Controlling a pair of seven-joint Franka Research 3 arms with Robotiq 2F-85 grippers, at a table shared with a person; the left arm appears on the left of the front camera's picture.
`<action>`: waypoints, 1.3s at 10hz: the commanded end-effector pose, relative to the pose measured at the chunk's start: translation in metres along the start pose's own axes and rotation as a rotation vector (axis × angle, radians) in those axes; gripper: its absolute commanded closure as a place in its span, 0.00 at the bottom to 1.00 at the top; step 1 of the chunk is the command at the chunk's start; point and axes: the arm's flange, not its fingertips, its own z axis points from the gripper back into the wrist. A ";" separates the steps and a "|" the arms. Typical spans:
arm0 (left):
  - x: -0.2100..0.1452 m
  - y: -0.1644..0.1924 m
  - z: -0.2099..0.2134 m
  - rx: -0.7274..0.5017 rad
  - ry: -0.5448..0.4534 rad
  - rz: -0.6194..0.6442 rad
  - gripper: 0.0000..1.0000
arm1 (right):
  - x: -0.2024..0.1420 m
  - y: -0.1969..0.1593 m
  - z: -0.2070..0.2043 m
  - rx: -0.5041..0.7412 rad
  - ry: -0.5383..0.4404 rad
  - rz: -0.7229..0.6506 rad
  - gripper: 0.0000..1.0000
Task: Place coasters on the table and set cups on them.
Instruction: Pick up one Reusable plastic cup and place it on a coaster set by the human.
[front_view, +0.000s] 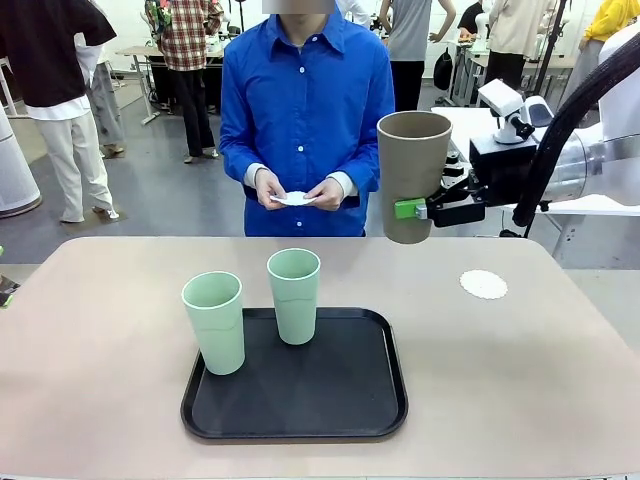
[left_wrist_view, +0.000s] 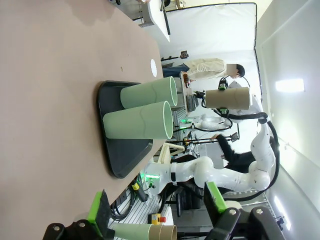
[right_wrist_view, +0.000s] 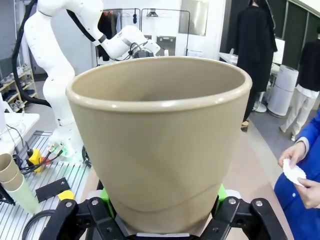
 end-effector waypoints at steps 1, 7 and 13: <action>-0.001 -0.001 0.001 -0.011 -0.008 -0.006 0.00 | 0.001 0.002 -0.002 0.015 0.000 0.004 1.00; -0.001 -0.001 0.001 -0.011 -0.008 -0.006 0.00 | -0.020 -0.045 0.032 -0.087 -0.047 -0.083 0.19; -0.001 -0.001 0.001 -0.011 -0.008 -0.006 0.00 | -0.093 -0.130 0.163 -0.303 -0.097 -0.175 0.19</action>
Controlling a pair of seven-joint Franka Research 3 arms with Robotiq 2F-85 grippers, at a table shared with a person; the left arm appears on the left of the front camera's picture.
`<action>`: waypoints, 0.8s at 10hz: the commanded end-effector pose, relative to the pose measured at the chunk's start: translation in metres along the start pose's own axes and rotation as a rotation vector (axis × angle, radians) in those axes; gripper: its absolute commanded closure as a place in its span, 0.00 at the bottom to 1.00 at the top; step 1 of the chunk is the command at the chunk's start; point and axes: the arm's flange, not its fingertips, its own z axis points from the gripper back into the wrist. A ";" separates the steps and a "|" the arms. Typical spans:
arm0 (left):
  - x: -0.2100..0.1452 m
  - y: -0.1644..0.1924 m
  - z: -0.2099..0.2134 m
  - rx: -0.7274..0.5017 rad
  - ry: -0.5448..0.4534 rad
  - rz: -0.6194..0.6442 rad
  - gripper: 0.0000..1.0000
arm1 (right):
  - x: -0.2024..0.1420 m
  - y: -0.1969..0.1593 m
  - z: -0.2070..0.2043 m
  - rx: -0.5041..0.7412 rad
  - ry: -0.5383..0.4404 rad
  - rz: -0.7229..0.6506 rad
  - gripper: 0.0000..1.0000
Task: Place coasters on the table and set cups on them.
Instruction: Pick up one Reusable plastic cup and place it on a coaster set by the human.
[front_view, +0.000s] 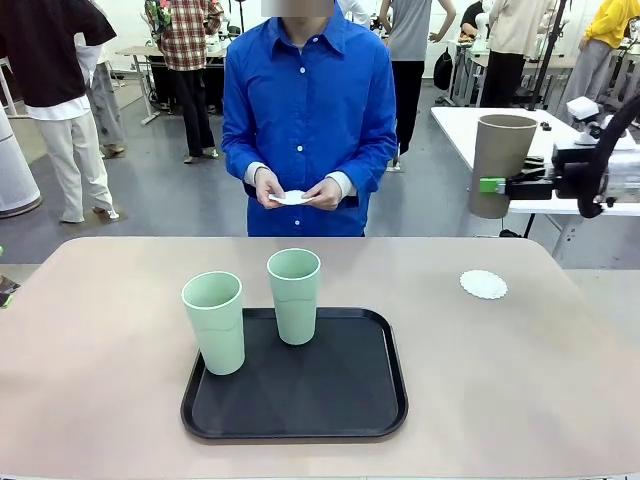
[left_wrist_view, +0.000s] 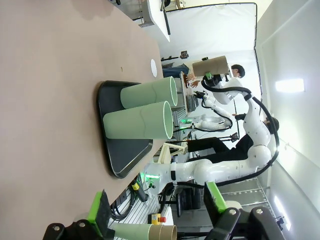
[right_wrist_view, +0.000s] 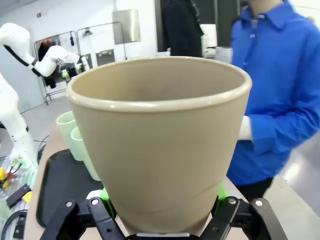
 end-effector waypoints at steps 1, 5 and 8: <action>-0.001 -0.001 0.001 -0.011 -0.007 -0.006 0.00 | -0.004 -0.030 0.015 -0.019 -0.053 0.013 0.19; -0.001 -0.001 0.001 -0.011 -0.007 -0.006 0.00 | -0.009 -0.059 0.039 -0.112 -0.049 -0.011 0.19; -0.001 -0.001 0.001 -0.011 -0.007 -0.006 0.00 | -0.013 -0.055 0.043 -0.095 -0.025 -0.014 0.19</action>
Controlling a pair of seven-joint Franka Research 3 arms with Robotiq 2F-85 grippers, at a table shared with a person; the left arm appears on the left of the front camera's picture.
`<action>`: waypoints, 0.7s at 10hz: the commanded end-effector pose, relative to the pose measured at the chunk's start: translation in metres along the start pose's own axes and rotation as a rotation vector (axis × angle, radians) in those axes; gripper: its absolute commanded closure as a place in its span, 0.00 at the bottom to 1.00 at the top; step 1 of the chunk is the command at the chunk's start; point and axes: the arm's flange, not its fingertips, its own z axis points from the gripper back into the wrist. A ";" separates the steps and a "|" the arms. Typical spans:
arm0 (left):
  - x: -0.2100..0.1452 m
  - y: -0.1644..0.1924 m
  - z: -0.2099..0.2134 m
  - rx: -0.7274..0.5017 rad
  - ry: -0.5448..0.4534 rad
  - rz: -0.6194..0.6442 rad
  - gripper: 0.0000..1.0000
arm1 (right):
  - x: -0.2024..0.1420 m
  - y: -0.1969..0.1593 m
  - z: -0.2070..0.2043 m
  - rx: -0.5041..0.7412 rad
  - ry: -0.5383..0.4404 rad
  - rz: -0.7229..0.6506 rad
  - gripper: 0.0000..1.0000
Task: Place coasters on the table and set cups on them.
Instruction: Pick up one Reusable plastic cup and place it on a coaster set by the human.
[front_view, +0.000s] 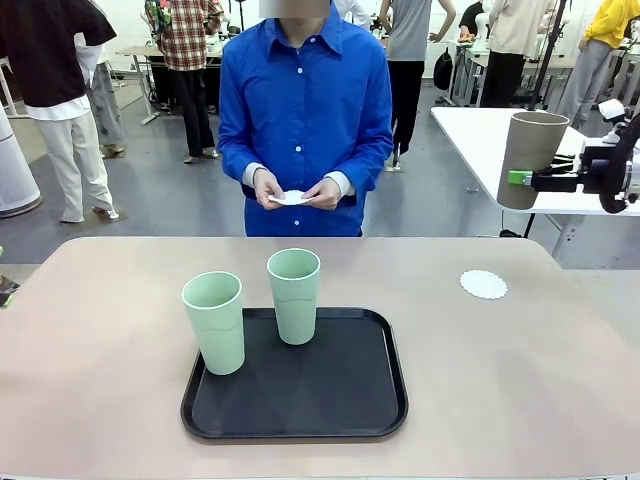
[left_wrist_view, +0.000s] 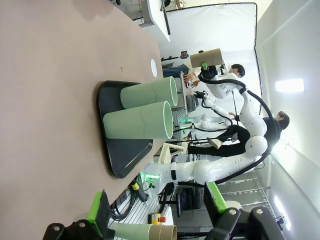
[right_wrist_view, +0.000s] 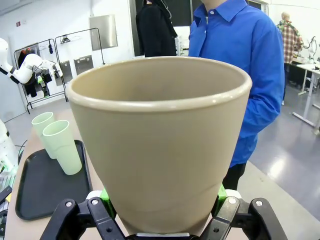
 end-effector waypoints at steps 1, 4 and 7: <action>-0.001 -0.001 0.001 -0.011 -0.008 -0.006 0.00 | 0.000 0.000 0.000 0.001 -0.002 0.000 0.19; -0.001 -0.001 0.001 -0.011 -0.008 -0.006 0.00 | 0.000 0.000 0.000 0.001 -0.002 0.000 0.19; -0.001 -0.001 0.001 -0.011 -0.008 -0.006 0.00 | -0.029 -0.009 -0.008 0.075 -0.019 -0.003 0.19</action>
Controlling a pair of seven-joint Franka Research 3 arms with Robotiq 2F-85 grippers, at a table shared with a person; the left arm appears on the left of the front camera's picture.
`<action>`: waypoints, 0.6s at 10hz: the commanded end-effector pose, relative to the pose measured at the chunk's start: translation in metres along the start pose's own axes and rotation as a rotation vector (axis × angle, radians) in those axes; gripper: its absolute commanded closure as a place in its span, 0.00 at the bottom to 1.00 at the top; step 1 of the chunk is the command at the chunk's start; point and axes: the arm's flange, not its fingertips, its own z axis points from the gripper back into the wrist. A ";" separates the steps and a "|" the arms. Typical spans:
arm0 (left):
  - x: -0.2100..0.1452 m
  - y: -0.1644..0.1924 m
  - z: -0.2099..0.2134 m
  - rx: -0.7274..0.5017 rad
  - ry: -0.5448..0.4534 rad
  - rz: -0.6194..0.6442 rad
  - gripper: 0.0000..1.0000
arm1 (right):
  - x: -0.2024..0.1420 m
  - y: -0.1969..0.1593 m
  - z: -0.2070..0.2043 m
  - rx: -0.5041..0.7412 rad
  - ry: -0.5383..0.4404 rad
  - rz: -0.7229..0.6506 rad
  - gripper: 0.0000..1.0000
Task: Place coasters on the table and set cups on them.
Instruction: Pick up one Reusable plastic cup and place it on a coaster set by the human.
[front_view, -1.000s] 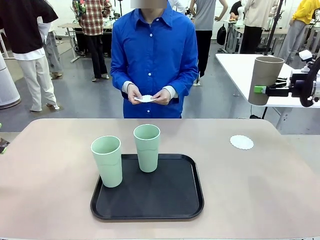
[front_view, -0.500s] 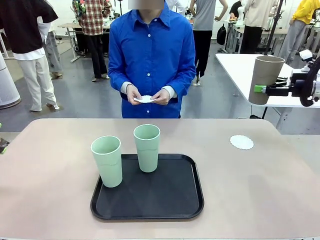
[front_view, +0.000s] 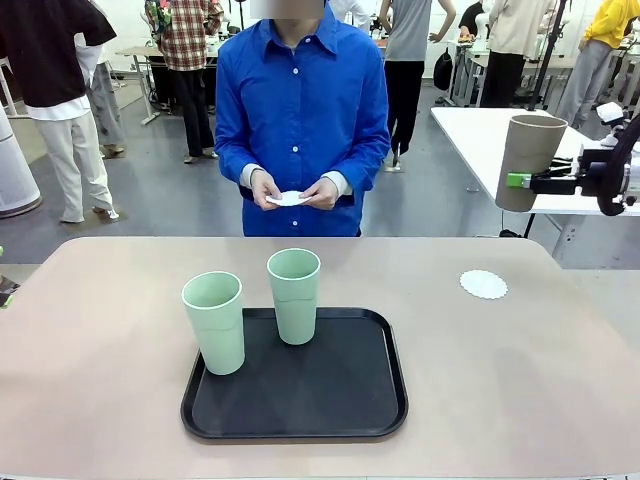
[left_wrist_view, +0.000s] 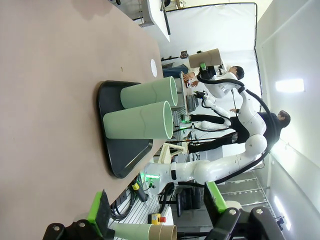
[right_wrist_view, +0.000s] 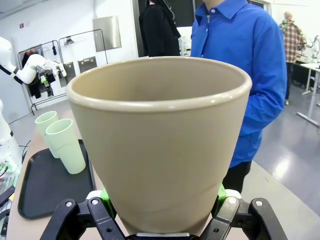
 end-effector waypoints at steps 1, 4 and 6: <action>-0.001 -0.001 0.001 -0.011 -0.008 -0.006 0.00 | -0.029 -0.012 -0.005 0.073 -0.024 0.029 0.19; -0.001 -0.001 0.001 -0.011 -0.008 -0.006 0.00 | -0.066 -0.028 -0.014 0.107 -0.027 0.050 0.19; -0.001 -0.001 0.001 -0.011 -0.008 -0.006 0.00 | -0.088 -0.035 -0.020 0.131 -0.002 0.040 0.19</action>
